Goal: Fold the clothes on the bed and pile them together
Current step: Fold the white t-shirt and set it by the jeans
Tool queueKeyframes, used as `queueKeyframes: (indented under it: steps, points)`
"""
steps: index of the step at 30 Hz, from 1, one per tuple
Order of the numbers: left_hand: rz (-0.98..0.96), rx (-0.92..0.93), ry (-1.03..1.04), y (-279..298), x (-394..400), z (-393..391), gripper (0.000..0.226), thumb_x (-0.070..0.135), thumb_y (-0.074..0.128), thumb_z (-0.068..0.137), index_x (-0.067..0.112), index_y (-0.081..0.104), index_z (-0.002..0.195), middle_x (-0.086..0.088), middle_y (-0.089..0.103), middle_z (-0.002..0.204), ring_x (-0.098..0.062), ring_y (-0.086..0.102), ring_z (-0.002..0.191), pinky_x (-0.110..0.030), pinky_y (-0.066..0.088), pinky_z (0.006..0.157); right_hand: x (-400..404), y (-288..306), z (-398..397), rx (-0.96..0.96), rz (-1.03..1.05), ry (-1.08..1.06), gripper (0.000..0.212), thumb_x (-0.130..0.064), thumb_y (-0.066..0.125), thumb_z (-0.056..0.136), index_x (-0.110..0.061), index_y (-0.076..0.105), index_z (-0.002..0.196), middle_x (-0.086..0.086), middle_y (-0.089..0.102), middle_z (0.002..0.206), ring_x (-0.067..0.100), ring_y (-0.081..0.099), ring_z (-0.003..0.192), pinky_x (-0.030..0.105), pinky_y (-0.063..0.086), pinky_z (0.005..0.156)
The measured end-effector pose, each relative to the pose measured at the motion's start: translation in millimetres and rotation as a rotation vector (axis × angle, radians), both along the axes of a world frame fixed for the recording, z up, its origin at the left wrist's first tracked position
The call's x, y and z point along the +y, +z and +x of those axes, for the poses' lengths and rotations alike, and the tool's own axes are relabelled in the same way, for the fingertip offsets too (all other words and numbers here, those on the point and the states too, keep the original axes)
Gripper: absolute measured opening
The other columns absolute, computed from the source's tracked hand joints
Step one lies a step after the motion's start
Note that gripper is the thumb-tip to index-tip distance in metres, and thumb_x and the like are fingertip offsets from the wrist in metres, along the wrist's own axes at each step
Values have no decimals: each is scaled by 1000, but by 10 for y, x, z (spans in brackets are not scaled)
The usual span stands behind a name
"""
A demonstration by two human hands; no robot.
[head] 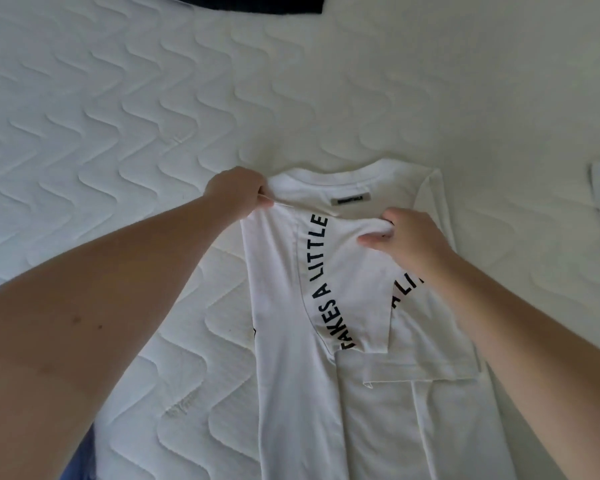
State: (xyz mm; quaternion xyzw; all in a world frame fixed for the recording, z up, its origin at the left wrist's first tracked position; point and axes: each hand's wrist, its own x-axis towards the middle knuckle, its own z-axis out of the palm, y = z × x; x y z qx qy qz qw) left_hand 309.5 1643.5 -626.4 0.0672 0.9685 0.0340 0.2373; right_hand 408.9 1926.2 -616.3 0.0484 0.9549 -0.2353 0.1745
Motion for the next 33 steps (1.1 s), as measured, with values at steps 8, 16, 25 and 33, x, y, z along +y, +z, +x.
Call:
queueKeyframes:
  steps: [8,16,25,33]
  points:
    - [291,203,157,-236,-5,376,32,27,62,94,8,53,119,-15,48,120,-36,57,96,-42,48,80,77,-42,294,-124,-280,-299,33,-34,82,73,-14,64,94,-1,63,85,17,57,73,25,38,57]
    - [719,122,765,-74,-31,855,35,35,46,102,9,65,87,-8,71,85,-19,66,69,-28,54,65,-635,211,1052,409,-262,98,33,4,70,72,-20,73,95,-13,61,74,8,41,63,16,28,61]
    - [896,-243,964,-91,122,1250,28,36,62,95,10,68,103,-12,74,97,-30,71,92,-42,60,82,-1082,-197,1692,572,-5,454,33,-6,77,68,-18,75,98,-9,71,96,21,65,85,35,50,86]
    - [817,-79,995,-140,150,1405,27,38,60,94,13,64,103,-7,70,94,-28,67,90,-42,57,82,-926,-239,1747,394,115,458,77,-17,77,70,-21,49,142,4,50,144,28,48,131,46,28,112]
